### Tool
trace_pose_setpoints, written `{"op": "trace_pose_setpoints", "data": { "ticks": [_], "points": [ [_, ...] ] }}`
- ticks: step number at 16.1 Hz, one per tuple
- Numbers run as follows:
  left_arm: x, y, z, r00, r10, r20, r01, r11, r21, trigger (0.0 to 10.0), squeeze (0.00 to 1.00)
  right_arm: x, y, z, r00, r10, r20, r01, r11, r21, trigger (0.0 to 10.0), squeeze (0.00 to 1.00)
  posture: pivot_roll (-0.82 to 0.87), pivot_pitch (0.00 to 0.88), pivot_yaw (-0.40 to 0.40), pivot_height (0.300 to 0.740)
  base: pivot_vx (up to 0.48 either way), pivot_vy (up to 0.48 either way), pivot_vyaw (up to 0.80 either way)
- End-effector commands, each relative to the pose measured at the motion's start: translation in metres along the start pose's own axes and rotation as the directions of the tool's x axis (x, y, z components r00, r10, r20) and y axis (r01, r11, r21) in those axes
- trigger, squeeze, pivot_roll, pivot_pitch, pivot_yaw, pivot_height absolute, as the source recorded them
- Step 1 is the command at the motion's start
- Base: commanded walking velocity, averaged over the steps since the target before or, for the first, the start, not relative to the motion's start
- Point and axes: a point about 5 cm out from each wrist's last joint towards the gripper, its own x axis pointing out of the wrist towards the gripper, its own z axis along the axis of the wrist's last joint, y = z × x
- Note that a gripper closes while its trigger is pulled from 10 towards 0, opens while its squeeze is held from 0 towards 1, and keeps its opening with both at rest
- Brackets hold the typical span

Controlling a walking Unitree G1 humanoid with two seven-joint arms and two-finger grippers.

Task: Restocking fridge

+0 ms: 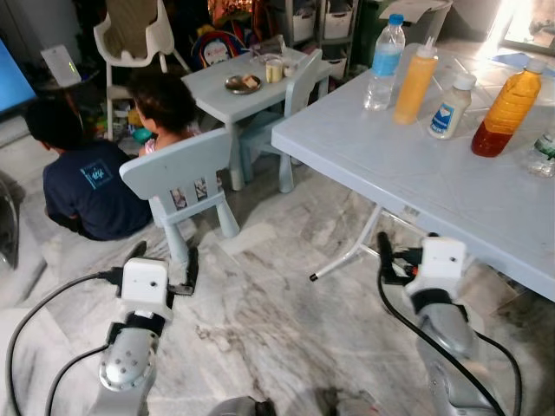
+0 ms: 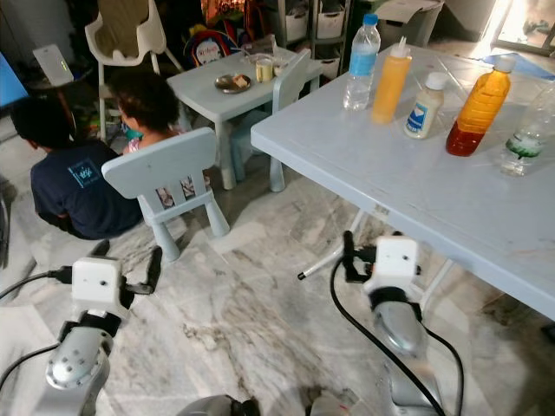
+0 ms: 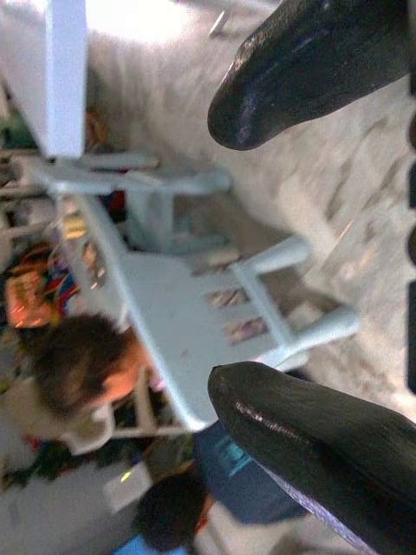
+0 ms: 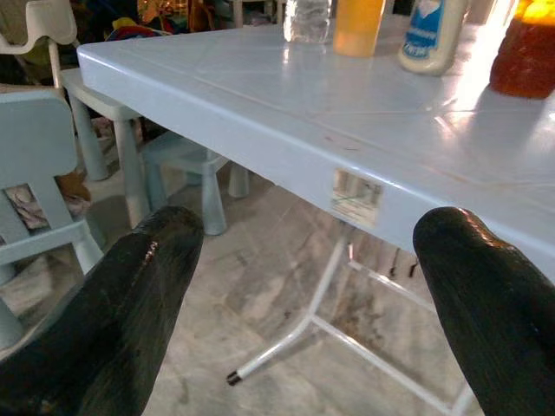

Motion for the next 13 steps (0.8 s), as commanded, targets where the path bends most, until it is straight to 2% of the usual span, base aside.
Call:
{"op": "trace_pose_setpoints", "data": {
  "ticks": [1, 4, 6, 8, 9, 10, 11, 13],
  "points": [
    [0.004, -0.002, 0.0, 1.0, -0.014, -0.005, 0.014, 1.0, -0.007, 10.0, 0.0, -0.002, 0.001, 0.004, 1.0, 0.008, 0.017, -0.008, 1.0, -0.016, 10.0, 0.0, -0.1, 0.083, 0.076, 0.74, 0.0, 0.0, 0.0],
    [0.009, -0.001, 0.003, 1.0, 0.012, 0.009, -0.012, 1.0, 0.008, 10.0, 0.0, 0.001, 0.004, 0.003, 1.0, 0.026, -0.001, -0.026, 1.0, -0.011, 10.0, 0.0, -0.04, 0.086, 0.025, 0.74, 0.0, 0.0, 0.0],
    [0.01, 0.003, 0.009, 0.999, 0.038, 0.03, -0.039, 0.999, 0.004, 10.0, 0.0, 0.01, 0.014, 0.009, 0.998, 0.061, 0.018, -0.061, 0.998, -0.015, 10.0, 0.0, -0.03, 0.101, 0.025, 0.74, 0.0, 0.0, 0.0],
    [0.007, 0.001, 0.007, 0.999, 0.043, 0.025, -0.043, 0.999, -0.001, 10.0, 0.0, 0.014, 0.018, 0.01, 0.997, 0.069, 0.024, -0.068, 0.997, -0.023, 10.0, 0.0, -0.03, 0.099, 0.024, 0.74, 0.0, 0.0, 0.0],
    [0.007, 0.0, 0.005, 0.999, 0.046, 0.016, -0.045, 0.999, -0.017, 10.0, 0.0, 0.019, 0.021, 0.019, 0.995, 0.086, 0.057, -0.085, 0.996, -0.035, 10.0, 0.0, -0.07, 0.105, 0.036, 0.74, 0.0, 0.0, 0.0],
    [0.009, -0.003, 0.005, 0.999, 0.042, 0.017, -0.041, 0.999, -0.026, 10.0, 0.0, 0.022, 0.021, 0.024, 0.993, 0.089, 0.076, -0.086, 0.995, -0.044, 10.0, 0.0, -0.08, 0.105, 0.037, 0.74, 0.0, 0.0, 0.0],
    [0.014, -0.008, 0.007, 0.999, 0.03, 0.03, -0.029, 0.999, -0.019, 10.0, 0.0, 0.025, 0.014, 0.023, 0.995, 0.068, 0.074, -0.065, 0.997, -0.045, 10.0, 0.0, -0.08, 0.094, 0.038, 0.74, 0.0, 0.0, 0.0],
    [0.019, -0.008, 0.012, 0.998, 0.031, 0.046, -0.03, 0.999, -0.035, 10.0, 0.0, 0.026, 0.008, 0.021, 0.997, 0.05, 0.064, -0.048, 0.998, -0.034, 10.0, 0.0, -0.07, 0.089, 0.041, 0.74, 0.0, 0.0, 0.0]
  ]
}}
